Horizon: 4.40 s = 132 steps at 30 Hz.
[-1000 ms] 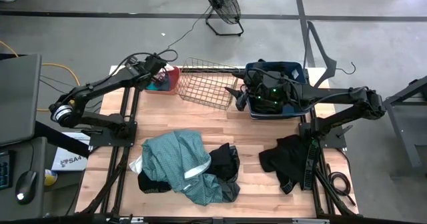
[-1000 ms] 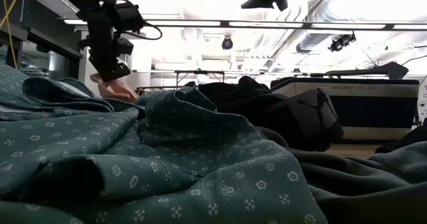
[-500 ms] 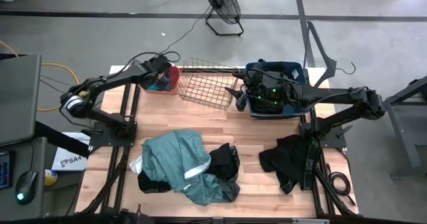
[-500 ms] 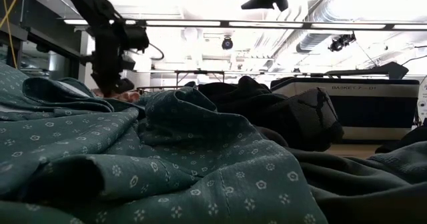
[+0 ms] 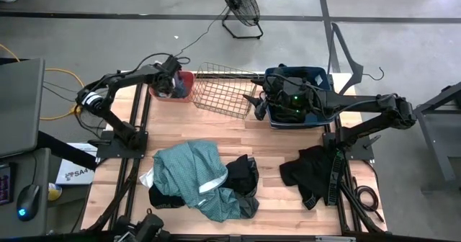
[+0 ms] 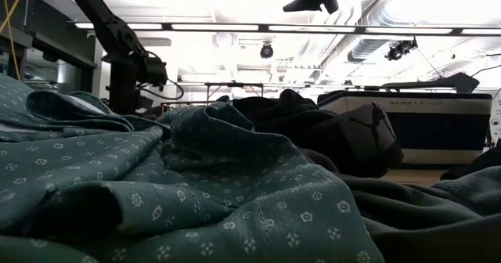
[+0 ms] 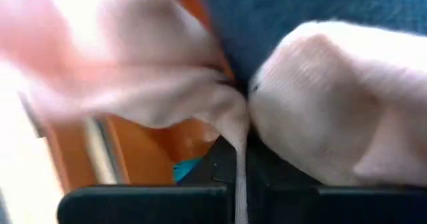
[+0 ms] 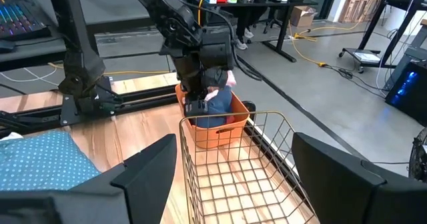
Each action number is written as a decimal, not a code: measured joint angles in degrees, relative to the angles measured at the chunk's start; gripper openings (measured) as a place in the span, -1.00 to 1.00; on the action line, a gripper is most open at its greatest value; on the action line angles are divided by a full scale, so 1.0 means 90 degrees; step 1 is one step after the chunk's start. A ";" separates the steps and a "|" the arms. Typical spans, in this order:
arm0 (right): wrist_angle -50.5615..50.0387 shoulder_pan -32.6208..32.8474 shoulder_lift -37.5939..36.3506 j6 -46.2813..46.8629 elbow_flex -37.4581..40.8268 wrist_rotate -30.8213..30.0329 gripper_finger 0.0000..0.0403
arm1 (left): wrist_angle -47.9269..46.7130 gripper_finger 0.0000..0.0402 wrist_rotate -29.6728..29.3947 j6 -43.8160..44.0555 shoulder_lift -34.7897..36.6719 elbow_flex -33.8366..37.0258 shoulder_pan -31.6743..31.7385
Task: Pick & Place Cloths
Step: Put the light pink sock into the orange bin
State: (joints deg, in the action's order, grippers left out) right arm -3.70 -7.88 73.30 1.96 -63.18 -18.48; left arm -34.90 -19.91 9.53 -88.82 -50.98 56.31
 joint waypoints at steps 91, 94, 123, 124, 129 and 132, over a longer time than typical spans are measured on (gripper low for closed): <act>-0.0153 -0.0002 0.0002 0.0000 0.0002 0.0049 0.43 | 0.1674 -0.96 -0.0958 0.0921 0.0113 0.0000 0.0284; -0.0153 -0.0002 0.0002 0.0000 0.0002 0.0049 0.43 | 0.1458 -0.99 -0.0828 0.0914 0.0329 0.0000 0.0284; -0.0290 -0.0002 0.0002 0.0143 0.0002 0.0049 0.43 | -0.0277 -1.00 0.0432 0.0827 0.1009 0.0000 -0.0010; -0.0304 -0.0002 0.0002 0.0143 0.0002 0.0046 0.43 | -0.0306 -1.00 0.0453 0.0827 0.1009 0.0000 -0.0010; -0.0323 -0.0001 0.0002 0.0143 0.0002 0.0049 0.43 | -0.0166 -0.99 0.0350 0.0810 0.1009 0.0001 -0.0010; -0.0327 -0.0002 0.0002 0.0143 0.0002 0.0049 0.43 | -0.0198 -0.95 0.0346 0.0807 0.1016 -0.0066 -0.0010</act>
State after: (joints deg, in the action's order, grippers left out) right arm -6.64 -7.90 73.32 3.25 -63.16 -18.04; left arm -36.68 -16.80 16.79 -79.67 -51.58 56.23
